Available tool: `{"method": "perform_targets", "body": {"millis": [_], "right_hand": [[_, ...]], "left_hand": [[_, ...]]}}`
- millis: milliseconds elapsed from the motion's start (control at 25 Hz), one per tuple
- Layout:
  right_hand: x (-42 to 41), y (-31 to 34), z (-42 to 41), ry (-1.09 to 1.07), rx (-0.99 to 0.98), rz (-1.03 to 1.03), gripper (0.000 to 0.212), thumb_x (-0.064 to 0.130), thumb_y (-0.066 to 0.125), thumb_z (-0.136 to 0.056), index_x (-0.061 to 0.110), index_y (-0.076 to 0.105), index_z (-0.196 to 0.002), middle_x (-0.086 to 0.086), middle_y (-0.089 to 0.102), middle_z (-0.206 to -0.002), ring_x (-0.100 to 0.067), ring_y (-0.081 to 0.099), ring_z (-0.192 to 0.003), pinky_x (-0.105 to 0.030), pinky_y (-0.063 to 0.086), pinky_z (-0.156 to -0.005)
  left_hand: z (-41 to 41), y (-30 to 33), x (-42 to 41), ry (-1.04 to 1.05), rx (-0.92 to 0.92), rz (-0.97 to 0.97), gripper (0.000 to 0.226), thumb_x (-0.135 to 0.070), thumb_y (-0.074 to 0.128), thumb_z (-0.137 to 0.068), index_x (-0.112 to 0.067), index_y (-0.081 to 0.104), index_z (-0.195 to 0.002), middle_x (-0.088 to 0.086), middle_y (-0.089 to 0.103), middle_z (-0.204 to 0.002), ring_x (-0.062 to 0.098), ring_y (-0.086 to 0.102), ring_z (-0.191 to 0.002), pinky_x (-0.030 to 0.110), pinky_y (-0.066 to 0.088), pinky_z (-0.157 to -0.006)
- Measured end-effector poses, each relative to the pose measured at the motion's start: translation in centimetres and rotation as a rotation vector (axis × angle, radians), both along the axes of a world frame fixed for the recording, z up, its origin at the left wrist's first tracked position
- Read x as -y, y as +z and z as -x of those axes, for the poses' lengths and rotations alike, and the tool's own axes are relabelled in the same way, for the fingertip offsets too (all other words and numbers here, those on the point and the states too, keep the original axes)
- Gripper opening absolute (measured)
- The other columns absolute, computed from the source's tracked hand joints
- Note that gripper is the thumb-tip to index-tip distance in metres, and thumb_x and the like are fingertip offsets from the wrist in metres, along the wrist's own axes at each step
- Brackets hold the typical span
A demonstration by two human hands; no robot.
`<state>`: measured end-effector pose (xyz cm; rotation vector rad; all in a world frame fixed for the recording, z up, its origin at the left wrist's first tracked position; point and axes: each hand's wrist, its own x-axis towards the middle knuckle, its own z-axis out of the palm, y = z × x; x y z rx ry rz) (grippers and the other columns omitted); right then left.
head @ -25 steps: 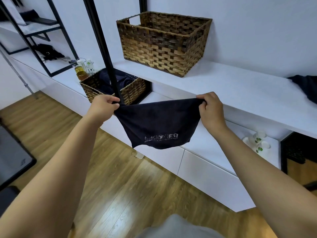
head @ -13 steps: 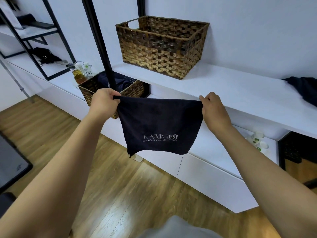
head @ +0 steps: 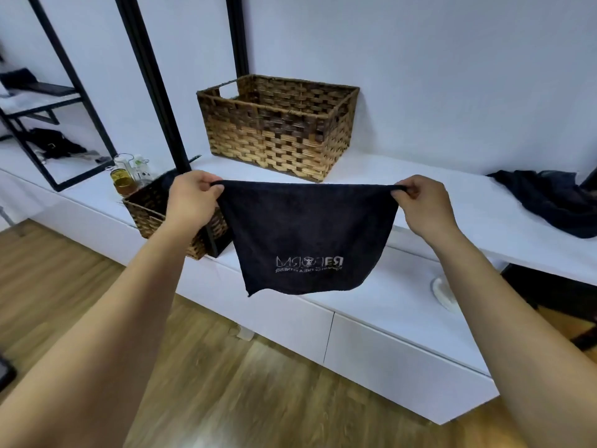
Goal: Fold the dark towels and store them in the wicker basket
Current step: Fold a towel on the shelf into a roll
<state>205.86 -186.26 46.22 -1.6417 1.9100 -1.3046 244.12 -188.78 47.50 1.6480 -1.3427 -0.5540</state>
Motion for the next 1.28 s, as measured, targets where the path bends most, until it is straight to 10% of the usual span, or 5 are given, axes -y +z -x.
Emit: {"method": "perform_targets", "body": {"millis": [440,800,1080,1280], "right_hand": [[-2.5,4.4,5.2,-0.281,0.281,0.300,0.009,0.020,0.065,-0.095,0.022,0.074,-0.096,0.011,0.054,-0.074,0.003,0.050,-0.060,-0.013,0.042,-0.065],[-0.1,8.5,12.8,-0.406,0.435,0.353,0.009,0.015,0.059,-0.098,0.020,0.066,-0.095,0.005,0.060,-0.050,-0.008,0.052,-0.046,-0.025,0.047,-0.052],[9.6,7.6,21.3,-0.433,0.488,0.317,0.013,0.018,0.058,-0.099,0.012,0.064,-0.108,0.000,0.069,-0.060,-0.014,0.057,-0.049,-0.022,0.045,-0.046],[14.8,-1.0,24.8,-0.192,0.137,-0.421,0.049,0.031,0.066,-0.095,0.015,0.055,-0.140,-0.007,0.068,-0.120,-0.025,0.066,-0.109,-0.037,0.053,-0.098]], "left_hand": [[8.0,7.0,4.8,-0.248,-0.047,0.192,0.003,-0.020,0.067,-0.097,-0.018,0.070,-0.098,-0.006,0.067,-0.087,0.007,0.061,-0.071,0.009,0.047,-0.055],[18.9,10.2,10.5,-0.480,-0.282,0.078,0.004,-0.016,0.057,-0.102,-0.015,0.061,-0.103,0.007,0.071,-0.062,0.016,0.057,-0.040,0.025,0.045,-0.041],[28.6,9.6,20.7,-0.482,-0.501,0.058,0.007,-0.015,0.053,-0.104,-0.013,0.054,-0.111,0.009,0.077,-0.092,0.021,0.076,-0.074,0.029,0.059,-0.063],[33.5,-2.8,25.8,-0.651,0.015,-0.314,0.055,-0.031,0.064,-0.098,-0.015,0.041,-0.145,0.008,0.055,-0.142,0.024,0.055,-0.125,0.033,0.045,-0.101]]}}
